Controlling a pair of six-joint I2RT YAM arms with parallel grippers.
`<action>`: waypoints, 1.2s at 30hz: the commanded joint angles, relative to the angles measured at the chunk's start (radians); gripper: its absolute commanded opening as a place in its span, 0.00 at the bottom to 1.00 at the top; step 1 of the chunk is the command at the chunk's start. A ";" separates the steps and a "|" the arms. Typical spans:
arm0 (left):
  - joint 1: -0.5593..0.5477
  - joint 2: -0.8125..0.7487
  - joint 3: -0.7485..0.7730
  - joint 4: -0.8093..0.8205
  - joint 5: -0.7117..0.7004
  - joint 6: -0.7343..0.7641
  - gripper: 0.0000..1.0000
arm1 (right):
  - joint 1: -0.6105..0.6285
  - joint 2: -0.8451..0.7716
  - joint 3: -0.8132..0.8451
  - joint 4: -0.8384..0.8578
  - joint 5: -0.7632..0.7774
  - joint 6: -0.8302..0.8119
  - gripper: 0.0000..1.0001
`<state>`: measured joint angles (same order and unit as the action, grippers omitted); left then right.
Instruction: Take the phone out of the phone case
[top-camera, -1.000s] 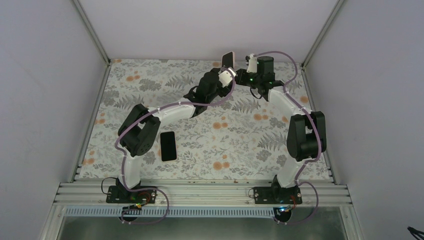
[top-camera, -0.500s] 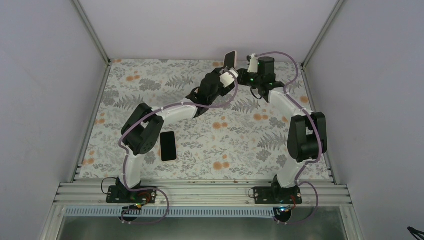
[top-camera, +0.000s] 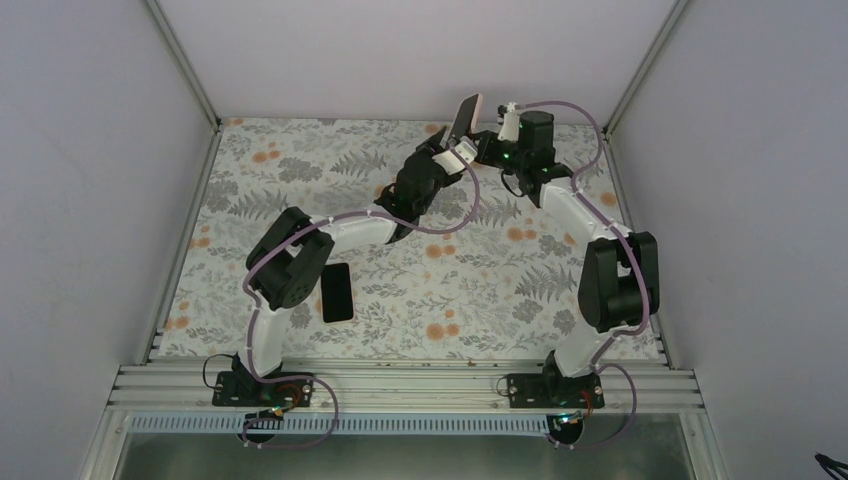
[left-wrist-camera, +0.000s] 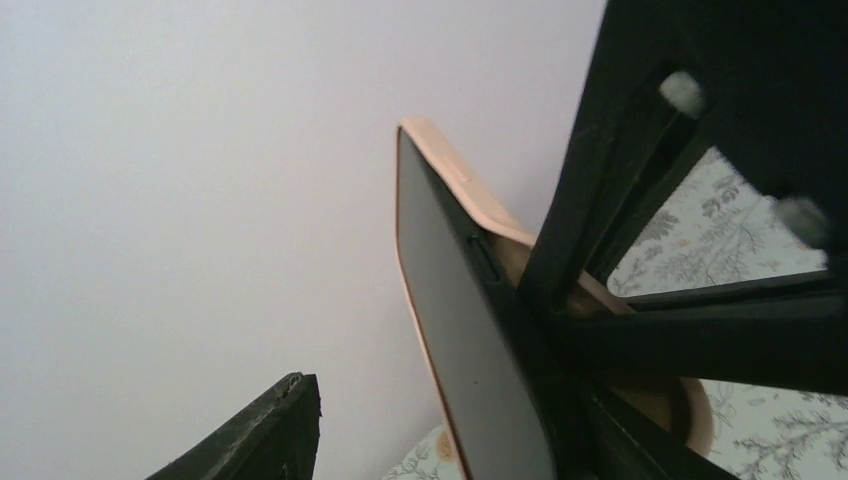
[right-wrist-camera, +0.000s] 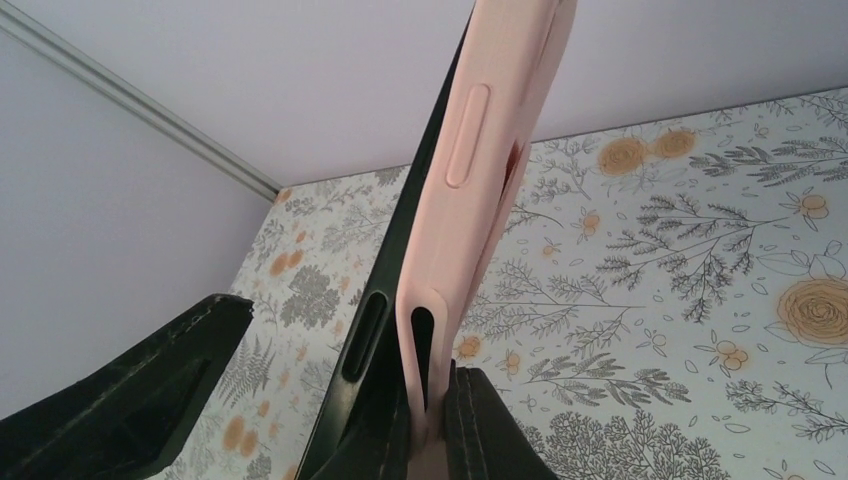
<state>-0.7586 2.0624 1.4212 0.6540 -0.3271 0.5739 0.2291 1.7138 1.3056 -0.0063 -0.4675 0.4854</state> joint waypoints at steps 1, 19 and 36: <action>0.097 0.065 0.003 0.055 -0.183 0.028 0.56 | 0.022 -0.095 -0.024 0.006 -0.174 0.043 0.03; 0.106 0.111 0.127 -0.144 -0.050 -0.101 0.41 | 0.048 -0.111 -0.028 0.026 -0.223 0.067 0.03; 0.165 0.119 0.219 -0.267 0.094 -0.159 0.09 | 0.043 -0.063 0.007 -0.035 -0.269 -0.007 0.03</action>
<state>-0.7082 2.1445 1.6215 0.3973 -0.1215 0.4057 0.2211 1.7027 1.2808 0.0330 -0.4267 0.5407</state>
